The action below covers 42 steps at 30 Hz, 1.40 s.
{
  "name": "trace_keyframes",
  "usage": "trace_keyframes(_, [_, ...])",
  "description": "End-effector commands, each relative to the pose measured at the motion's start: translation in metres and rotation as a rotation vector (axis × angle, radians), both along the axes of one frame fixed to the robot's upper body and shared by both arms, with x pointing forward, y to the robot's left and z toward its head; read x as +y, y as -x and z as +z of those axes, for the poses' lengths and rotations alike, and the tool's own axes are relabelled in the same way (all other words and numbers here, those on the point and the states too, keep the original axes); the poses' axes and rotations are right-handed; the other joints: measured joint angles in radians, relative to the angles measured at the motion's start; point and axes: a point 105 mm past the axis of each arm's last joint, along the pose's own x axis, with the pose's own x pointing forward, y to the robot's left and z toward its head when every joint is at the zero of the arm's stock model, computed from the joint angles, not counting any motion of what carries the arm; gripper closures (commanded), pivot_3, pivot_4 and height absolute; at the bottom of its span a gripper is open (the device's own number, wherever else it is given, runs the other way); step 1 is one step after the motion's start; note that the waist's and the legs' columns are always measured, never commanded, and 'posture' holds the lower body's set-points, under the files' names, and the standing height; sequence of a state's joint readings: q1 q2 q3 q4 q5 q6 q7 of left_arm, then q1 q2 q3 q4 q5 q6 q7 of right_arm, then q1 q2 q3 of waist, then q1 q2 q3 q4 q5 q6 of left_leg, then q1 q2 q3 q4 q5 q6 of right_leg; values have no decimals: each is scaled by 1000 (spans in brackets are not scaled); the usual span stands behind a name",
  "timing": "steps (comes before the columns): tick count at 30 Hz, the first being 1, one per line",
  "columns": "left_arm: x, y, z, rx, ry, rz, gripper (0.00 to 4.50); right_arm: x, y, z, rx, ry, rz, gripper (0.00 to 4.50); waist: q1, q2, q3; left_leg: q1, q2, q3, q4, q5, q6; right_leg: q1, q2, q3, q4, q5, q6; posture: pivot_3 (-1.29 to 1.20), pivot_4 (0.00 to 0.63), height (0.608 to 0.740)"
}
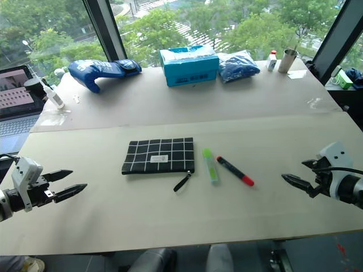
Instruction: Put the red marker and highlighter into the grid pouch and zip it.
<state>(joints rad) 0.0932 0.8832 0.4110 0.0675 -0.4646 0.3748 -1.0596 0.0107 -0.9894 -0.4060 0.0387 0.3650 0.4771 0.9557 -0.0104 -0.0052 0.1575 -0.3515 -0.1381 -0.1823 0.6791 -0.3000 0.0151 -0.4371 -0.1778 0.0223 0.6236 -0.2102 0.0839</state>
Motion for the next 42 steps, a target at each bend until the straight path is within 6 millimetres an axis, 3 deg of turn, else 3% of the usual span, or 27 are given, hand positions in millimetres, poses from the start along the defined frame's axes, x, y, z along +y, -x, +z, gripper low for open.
trace_keyframes(1, [4,-6,10,-46,-29,15,100,5,-5,10,-57,20,22,0,0,0,0,0,0,0,0,0,0,0,0,0,0,0,0,0,150,740])
trace_keyframes(7, [1,-9,10,-53,-36,-27,100,2,-10,2,-63,35,-14,0,0,0,0,0,0,0,0,0,0,0,0,0,0,0,0,0,150,740])
trace_keyframes(11, [-2,-9,6,-57,-116,-182,100,0,-18,9,-95,-10,-50,0,0,0,0,0,0,3,0,1,-1,0,0,0,0,1,-1,0,150,740])
trace_keyframes(14, [3,-14,3,-131,-264,-245,0,9,-22,23,-128,-56,-8,657,-2,0,0,0,0,4,0,3,-5,-1,0,0,0,1,-1,0,150,740])
trace_keyframes(17, [3,-23,8,-204,-374,-304,0,27,-26,40,-172,-81,63,1660,-1,0,0,0,1,6,0,3,-5,-1,0,0,-1,2,-1,0,150,740])
trace_keyframes(21, [-4,-34,14,-293,-460,-385,0,68,-31,55,-204,-107,208,3094,-2,0,0,0,1,5,0,3,-4,-1,0,0,-2,3,-1,0,150,740])
trace_keyframes(25, [-26,-42,16,-363,-482,-510,0,150,-31,46,-174,-179,470,4451,-6,-3,-1,0,4,5,1,3,-5,-2,1,-1,-1,4,-1,0,150,740])
trace_keyframes(28, [-37,-46,16,-391,-483,-560,0,187,-30,33,-143,-182,572,4451,-6,-3,-1,-1,5,6,1,3,-5,-3,1,-4,-1,5,-2,0,150,740])
trace_keyframes(31, [-43,-50,10,-397,-529,-610,0,216,-48,14,-145,-107,579,4451,-6,-4,-1,-1,4,6,3,3,-5,-4,1,-4,1,6,-1,0,150,740])
trace_keyframes(35, [-48,-56,5,-401,-573,-654,0,246,-61,21,-199,-96,620,4451,-6,-5,-1,-2,4,8,5,3,-5,-5,1,-5,0,10,0,0,150,740])
trace_keyframes(37, [-54,-60,3,-415,-588,-682,0,260,-64,22,-204,-81,657,4451,-6,-5,-1,-2,4,8,5,3,-5,-6,1,-6,0,10,0,0,150,740])
trace_keyframes(42, [-72,-68,3,-469,-588,-734,0,277,-55,-4,-135,28,774,4451,-4,-6,-2,-2,5,8,5,3,-5,-6,1,-8,0,11,0,0,150,740])
